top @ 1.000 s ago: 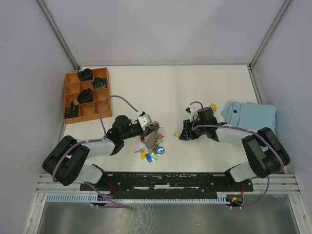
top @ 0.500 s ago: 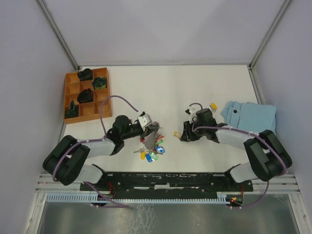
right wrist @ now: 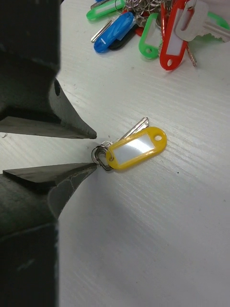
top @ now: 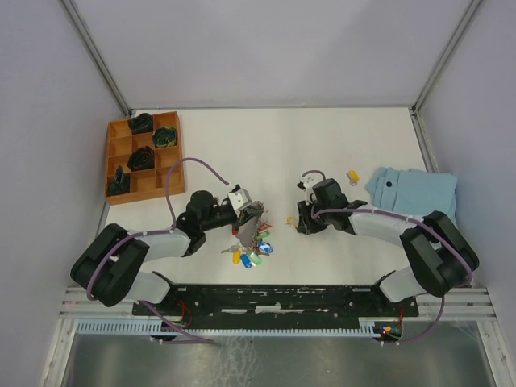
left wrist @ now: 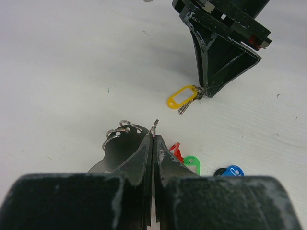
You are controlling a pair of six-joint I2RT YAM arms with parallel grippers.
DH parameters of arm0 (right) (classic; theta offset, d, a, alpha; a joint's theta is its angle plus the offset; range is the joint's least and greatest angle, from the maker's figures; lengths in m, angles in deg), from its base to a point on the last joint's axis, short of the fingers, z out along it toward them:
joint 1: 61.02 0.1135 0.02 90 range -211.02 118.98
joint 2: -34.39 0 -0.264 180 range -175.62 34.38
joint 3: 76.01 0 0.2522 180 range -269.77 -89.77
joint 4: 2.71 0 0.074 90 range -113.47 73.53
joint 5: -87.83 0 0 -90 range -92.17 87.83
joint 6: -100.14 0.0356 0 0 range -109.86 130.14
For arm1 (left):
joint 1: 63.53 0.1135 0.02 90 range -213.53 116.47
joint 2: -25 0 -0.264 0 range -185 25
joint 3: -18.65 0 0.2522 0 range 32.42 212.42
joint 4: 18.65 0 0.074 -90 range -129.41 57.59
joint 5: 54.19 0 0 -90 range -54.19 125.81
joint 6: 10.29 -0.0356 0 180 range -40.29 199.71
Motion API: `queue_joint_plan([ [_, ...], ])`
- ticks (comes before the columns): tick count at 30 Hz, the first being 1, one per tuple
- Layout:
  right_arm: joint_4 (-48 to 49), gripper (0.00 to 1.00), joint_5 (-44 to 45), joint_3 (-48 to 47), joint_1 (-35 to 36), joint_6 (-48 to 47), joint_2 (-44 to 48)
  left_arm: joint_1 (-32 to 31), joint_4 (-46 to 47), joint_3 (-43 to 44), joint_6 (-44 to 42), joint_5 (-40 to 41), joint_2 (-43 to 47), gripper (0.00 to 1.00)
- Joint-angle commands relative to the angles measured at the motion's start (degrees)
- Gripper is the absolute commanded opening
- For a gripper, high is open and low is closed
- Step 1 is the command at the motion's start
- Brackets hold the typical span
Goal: Put the keys on the keyring
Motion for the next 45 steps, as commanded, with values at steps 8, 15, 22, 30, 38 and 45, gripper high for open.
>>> queue_joint_plan([
  [8,0.94,0.27,4.67,-2.03,0.65,3.22,-1.33,-0.10,1.99,1.26,0.65,-1.33,0.30,0.03],
  [15,0.60,0.24,9.27,-2.91,0.67,5.61,0.27,-0.10,1.90,1.21,0.65,-1.07,0.71,0.03],
  [22,-1.49,0.34,10.54,-4.18,0.76,4.92,0.47,-0.14,1.99,1.31,0.64,-1.15,0.61,0.03],
  [30,-5.81,0.47,16.38,-7.31,5.67,1.44,-0.47,-0.14,2.06,1.36,0.65,-1.16,0.36,0.03],
  [38,-7.36,0.43,21.23,-9.10,6.55,1.65,-3.55,-0.10,1.99,1.36,0.62,-1.24,0.32,0.03],
  [45,-8.23,0.31,21.75,-9.43,6.55,1.55,-4.20,-0.13,1.99,1.44,0.63,-1.42,0.33,0.03],
])
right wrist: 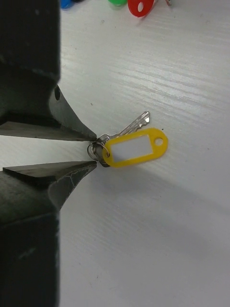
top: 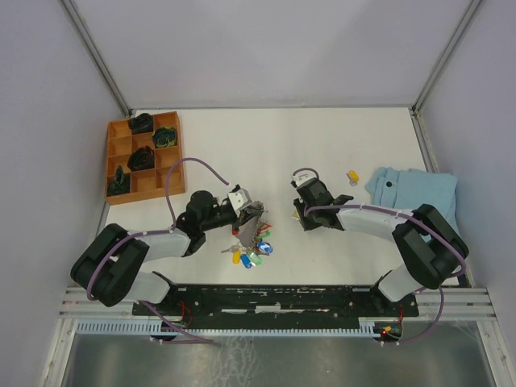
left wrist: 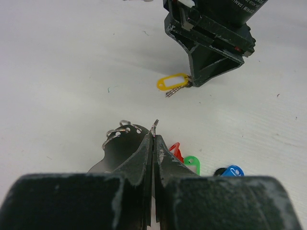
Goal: Put the keys on the keyring
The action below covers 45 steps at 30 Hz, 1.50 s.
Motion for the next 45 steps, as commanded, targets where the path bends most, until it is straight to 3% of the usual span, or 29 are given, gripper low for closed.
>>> queue_joint_plan([
  [1,-0.24,0.28,1.72,-2.07,0.09,-0.11,0.33,-0.11,2.01,1.43,0.63,-1.42,0.34,0.03],
  [12,1.07,0.04,-2.03,-1.88,0.09,1.81,2.35,-0.11,1.75,1.34,0.62,-1.51,0.62,0.03],
  [22,-1.27,0.01,3.24,0.24,0.09,6.34,4.77,-0.12,1.86,1.25,0.67,-1.37,0.73,0.03],
  [31,0.60,0.04,3.69,4.43,0.10,10.90,5.12,-0.13,1.92,1.28,0.71,-1.33,0.76,0.03],
  [45,-3.26,0.34,9.20,2.39,2.80,13.15,8.10,-0.16,2.03,1.47,1.06,-1.24,0.18,0.03],
])
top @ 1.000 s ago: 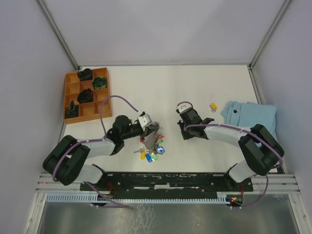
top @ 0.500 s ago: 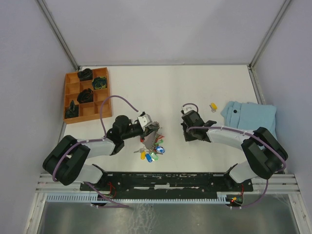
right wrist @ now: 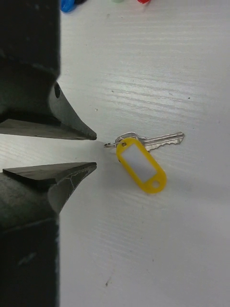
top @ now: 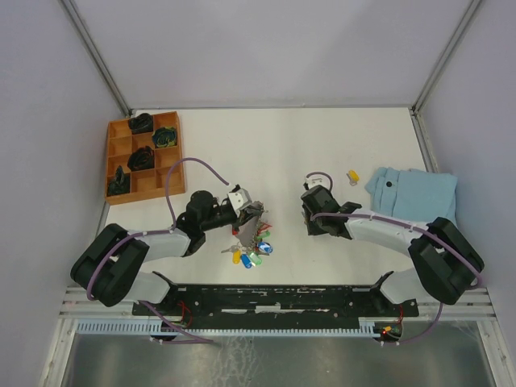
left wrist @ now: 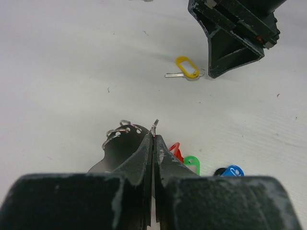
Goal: Put the keys on the keyring
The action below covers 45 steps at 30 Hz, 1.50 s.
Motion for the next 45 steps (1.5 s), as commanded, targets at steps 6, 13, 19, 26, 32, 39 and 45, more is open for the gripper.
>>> queue_joint_plan([
  [6,1.10,0.36,8.43,-4.46,4.92,2.62,-1.05,-0.10,2.07,1.45,1.00,-1.15,0.15,0.03],
  [13,0.83,0.36,11.40,-5.14,5.63,0.90,-2.76,-0.14,2.12,1.50,0.96,-1.16,0.16,0.03],
  [19,2.02,0.32,12.73,-4.01,5.63,0.30,-3.01,-0.10,2.13,1.46,0.92,-1.16,0.32,0.03],
  [26,2.83,0.28,11.77,-4.00,5.63,0.19,-5.03,-0.12,1.99,1.44,1.00,-1.32,0.32,0.03],
  [32,3.23,0.24,12.18,-2.96,5.63,0.41,-5.24,-0.10,1.86,1.39,0.91,-1.33,0.33,0.03],
  [39,3.21,0.19,12.21,-2.92,5.63,0.54,-6.01,-0.07,1.69,1.49,0.89,-1.33,0.37,0.03],
  [45,2.90,0.17,12.29,-2.32,5.63,0.85,-5.54,-0.08,1.68,1.49,0.88,-1.39,0.40,0.03],
])
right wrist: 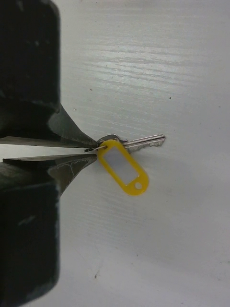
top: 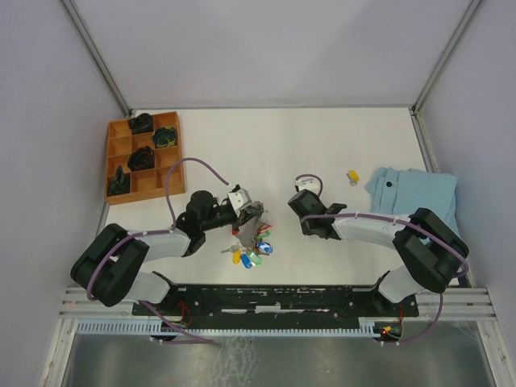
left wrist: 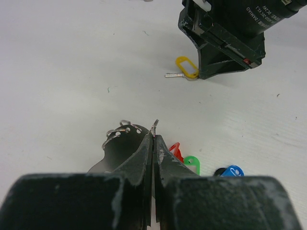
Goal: Put the keys on the keyring
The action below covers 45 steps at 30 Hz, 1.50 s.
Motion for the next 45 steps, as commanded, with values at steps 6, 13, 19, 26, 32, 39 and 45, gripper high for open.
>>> queue_joint_plan([
  [6,1.07,0.08,1.41,0.55,0.11,0.12,1.28,-0.13,1.75,1.44,0.87,-1.33,0.59,0.03],
  [13,0.57,0.01,-1.47,-0.32,0.03,-6.83,6.99,-0.09,2.84,1.10,1.22,-1.95,0.40,0.03],
  [19,1.05,0.01,-12.87,-2.72,0.10,-19.69,12.33,0.02,4.77,0.32,1.02,-3.62,0.38,0.03],
  [26,0.34,0.01,-22.16,-5.07,0.10,-30.97,15.23,0.50,8.27,-0.99,1.20,-5.92,0.23,0.03],
  [32,3.51,0.04,-30.18,-3.91,0.11,-37.51,16.87,0.85,9.91,-0.76,1.66,-7.86,-1.17,0.03],
  [39,4.87,0.01,-36.64,-4.98,0.10,-44.29,16.34,0.96,11.08,-0.91,0.02,-11.04,-1.75,0.03],
  [45,13.91,0.01,-39.57,-0.49,0.10,-49.67,17.61,0.98,12.10,-1.44,-1.59,-13.87,-1.82,0.03],
])
